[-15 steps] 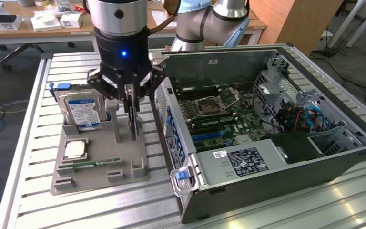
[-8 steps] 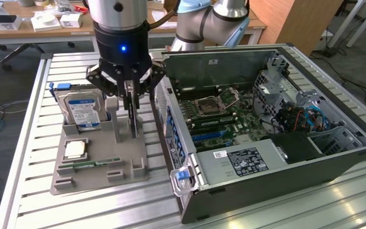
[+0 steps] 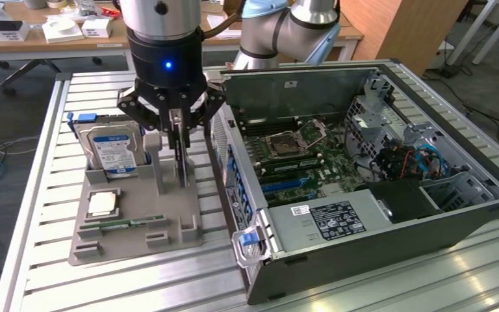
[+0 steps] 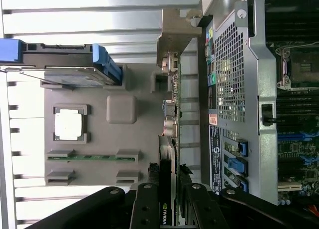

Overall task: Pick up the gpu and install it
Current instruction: 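Pick up the gpu and move the gpu toward the slot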

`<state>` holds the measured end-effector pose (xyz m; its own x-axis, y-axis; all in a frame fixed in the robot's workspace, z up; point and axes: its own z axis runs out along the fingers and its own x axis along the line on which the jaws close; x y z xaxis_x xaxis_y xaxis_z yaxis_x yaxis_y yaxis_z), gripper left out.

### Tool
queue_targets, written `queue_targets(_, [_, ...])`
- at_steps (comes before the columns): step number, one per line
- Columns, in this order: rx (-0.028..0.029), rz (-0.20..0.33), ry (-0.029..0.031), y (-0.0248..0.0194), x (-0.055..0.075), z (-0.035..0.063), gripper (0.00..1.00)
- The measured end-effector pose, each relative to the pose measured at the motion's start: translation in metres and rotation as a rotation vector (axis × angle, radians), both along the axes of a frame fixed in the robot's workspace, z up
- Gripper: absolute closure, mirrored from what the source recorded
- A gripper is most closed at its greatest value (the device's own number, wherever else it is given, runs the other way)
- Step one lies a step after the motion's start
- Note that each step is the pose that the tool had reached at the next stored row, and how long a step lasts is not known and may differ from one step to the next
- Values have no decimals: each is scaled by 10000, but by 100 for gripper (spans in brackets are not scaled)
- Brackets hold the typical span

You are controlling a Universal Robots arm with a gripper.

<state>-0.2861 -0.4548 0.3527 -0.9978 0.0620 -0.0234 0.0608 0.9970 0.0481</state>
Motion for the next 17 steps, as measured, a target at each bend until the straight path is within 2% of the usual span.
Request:
queue_targets(5, [50, -1, -2, 1, 0, 107, 74])
queue_targets(12, [55, 0, -3, 1, 1, 289, 74])
queue_targets(17, [56, 0, -5, 1, 1, 370, 74])
